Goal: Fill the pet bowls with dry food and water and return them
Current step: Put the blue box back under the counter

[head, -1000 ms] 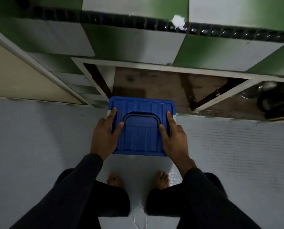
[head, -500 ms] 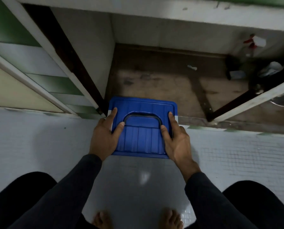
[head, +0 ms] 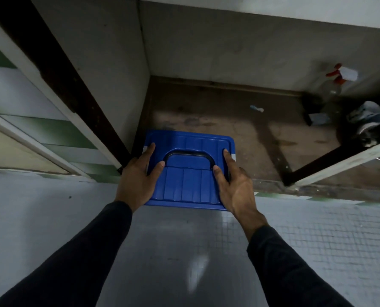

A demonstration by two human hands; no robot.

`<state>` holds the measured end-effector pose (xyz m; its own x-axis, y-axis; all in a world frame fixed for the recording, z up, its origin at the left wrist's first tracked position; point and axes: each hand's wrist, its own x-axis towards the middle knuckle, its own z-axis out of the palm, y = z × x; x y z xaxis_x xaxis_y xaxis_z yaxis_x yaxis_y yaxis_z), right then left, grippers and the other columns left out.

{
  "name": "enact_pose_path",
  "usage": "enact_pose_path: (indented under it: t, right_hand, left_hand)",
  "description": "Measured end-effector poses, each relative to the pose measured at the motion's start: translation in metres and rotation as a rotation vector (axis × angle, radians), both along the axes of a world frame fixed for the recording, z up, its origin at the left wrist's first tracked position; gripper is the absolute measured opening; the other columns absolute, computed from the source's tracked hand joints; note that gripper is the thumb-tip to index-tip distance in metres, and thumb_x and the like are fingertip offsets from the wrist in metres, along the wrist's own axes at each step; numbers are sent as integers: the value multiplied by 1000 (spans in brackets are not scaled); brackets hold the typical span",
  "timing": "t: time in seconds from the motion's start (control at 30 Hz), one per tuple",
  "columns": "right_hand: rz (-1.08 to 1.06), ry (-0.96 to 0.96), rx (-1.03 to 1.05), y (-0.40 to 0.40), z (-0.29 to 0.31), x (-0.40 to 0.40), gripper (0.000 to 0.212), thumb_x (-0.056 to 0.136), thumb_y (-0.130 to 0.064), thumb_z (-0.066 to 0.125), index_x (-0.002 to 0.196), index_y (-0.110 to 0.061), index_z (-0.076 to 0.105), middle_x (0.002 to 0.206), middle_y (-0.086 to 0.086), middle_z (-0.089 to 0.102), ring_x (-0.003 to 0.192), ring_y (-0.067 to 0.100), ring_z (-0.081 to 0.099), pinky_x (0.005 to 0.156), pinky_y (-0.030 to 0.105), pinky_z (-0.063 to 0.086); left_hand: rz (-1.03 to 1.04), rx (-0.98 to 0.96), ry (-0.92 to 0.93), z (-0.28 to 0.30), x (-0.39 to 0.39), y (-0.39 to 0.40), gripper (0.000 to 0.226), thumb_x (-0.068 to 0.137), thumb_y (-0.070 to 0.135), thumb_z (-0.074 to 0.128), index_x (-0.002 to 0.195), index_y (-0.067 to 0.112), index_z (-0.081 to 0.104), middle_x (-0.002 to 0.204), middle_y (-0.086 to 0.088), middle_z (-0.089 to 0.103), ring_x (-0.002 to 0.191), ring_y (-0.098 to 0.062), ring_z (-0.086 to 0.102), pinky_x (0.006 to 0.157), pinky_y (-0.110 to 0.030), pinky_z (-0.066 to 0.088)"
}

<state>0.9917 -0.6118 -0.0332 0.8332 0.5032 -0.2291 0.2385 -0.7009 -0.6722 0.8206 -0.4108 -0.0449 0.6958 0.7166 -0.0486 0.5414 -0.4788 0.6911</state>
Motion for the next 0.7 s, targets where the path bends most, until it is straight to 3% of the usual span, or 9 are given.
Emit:
enact_pose_path:
  t: [0.2, 0.37, 0.47, 0.57, 0.7]
  right_hand:
    - [3, -14, -43, 29, -5, 33, 64, 96, -65, 42, 154, -51, 17, 110, 3, 55, 90, 16, 58, 80, 35, 54]
    - [-10, -7, -5, 51, -7, 55, 66, 95, -65, 45, 154, -46, 24, 113, 5, 57, 95, 21, 61, 87, 44, 58]
    - [-28, -10, 11, 60, -8, 65, 67, 94, -66, 46, 154, -46, 25, 112, 3, 56, 94, 21, 61, 85, 45, 59]
    - [-40, 10, 39, 68, -9, 75, 68, 93, -64, 49, 154, -44, 27, 110, -1, 56, 90, 18, 63, 82, 43, 60]
    - [-41, 10, 55, 77, -12, 84, 70, 92, -63, 52, 154, -40, 29, 120, 2, 58, 98, 17, 61, 90, 43, 57]
  left_hand:
    - [-2, -36, 24, -4, 33, 31, 71, 99, 60, 47, 161, 35, 26, 160, -7, 43, 145, -24, 40, 111, -27, 30]
    - [3, -65, 51, 1, 59, 50, 71, 102, 56, 47, 163, 30, 21, 167, -5, 30, 152, -25, 31, 120, -33, 27]
    - [20, -90, -1, 0, 69, 59, 74, 101, 52, 53, 163, 24, 23, 166, -2, 31, 151, -22, 32, 116, -25, 25]
    - [38, -105, -54, -2, 76, 65, 75, 99, 49, 58, 161, 19, 29, 165, -2, 34, 151, -19, 34, 120, -27, 28]
    - [77, -122, -105, -6, 84, 69, 72, 98, 44, 63, 158, 16, 36, 164, -1, 35, 150, -17, 34, 117, -24, 28]
